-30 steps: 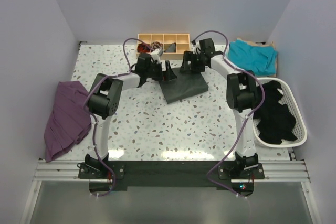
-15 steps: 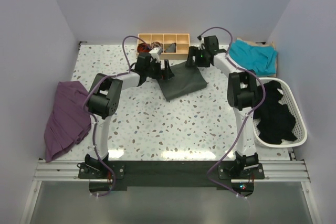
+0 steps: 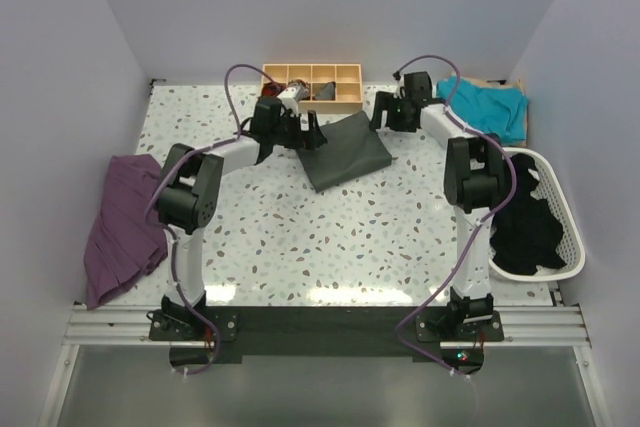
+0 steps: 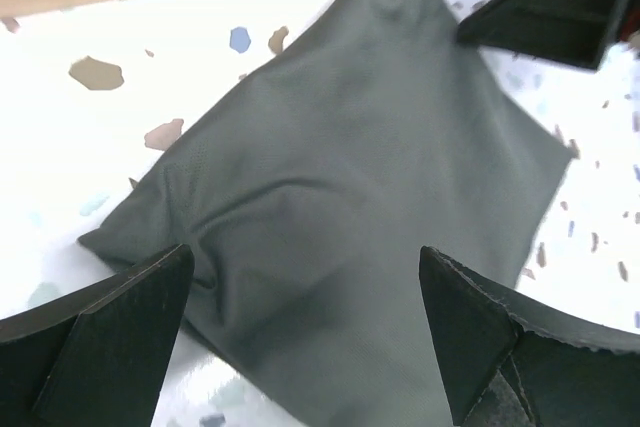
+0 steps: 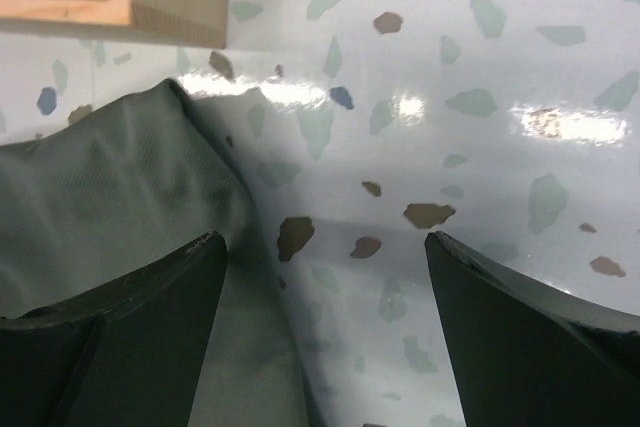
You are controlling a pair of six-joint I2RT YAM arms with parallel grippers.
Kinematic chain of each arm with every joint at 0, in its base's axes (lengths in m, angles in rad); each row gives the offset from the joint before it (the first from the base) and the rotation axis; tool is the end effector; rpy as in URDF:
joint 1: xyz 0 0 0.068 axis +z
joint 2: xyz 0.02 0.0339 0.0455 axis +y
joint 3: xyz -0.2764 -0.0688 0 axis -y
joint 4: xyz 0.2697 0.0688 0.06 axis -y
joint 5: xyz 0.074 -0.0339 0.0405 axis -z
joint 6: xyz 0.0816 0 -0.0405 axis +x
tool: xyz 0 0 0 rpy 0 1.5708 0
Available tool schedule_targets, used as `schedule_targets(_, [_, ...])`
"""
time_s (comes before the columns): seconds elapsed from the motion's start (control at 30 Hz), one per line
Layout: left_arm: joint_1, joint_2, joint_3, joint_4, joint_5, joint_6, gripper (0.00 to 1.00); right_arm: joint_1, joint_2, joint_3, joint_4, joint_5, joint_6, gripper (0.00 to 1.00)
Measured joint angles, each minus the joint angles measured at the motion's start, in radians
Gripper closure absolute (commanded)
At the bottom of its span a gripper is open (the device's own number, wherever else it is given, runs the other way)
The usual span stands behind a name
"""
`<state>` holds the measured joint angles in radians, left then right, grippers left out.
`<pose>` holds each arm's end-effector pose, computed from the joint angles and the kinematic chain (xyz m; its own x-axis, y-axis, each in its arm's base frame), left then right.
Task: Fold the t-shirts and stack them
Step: Smooth out wrinkles on the folded tshirt, then put the neatly folded tshirt into the corner of the board with the right arm
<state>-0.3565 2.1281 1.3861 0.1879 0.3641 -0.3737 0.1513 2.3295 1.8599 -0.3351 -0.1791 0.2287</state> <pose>0.4896 -0.2134 0.1310 -0.6817 -0.1101 -0.7233 0.3878 0.7839 -0.4849 0.5759 0.1025 0.1344 -0.7551 0.1105 -0.6462 -0.1019 0.9539 0.2822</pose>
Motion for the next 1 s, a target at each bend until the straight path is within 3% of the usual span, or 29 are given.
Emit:
schedule_targets(0.23, [0.004,-0.248,-0.112,-0.005,-0.057,-0.013,0.0,0.006,-0.021,-0.031,-0.01,-0.094,-0.032,0.15])
schedule_targets(0.43, [0.004,-0.405,-0.333,0.061,-0.07,-0.07,0.0,0.004,-0.02,-0.034,-0.063,-0.22,-0.089,0.15])
schedule_targets(0.67, [0.004,-0.328,-0.538,0.137,-0.008,-0.17,0.0,-0.004,-0.01,-0.039,-0.108,-0.428,-0.154,0.16])
schedule_targets(1.0, [0.009,-0.134,-0.348,0.245,0.064,-0.217,0.0,0.001,0.024,-0.041,-0.124,-0.635,-0.164,0.23])
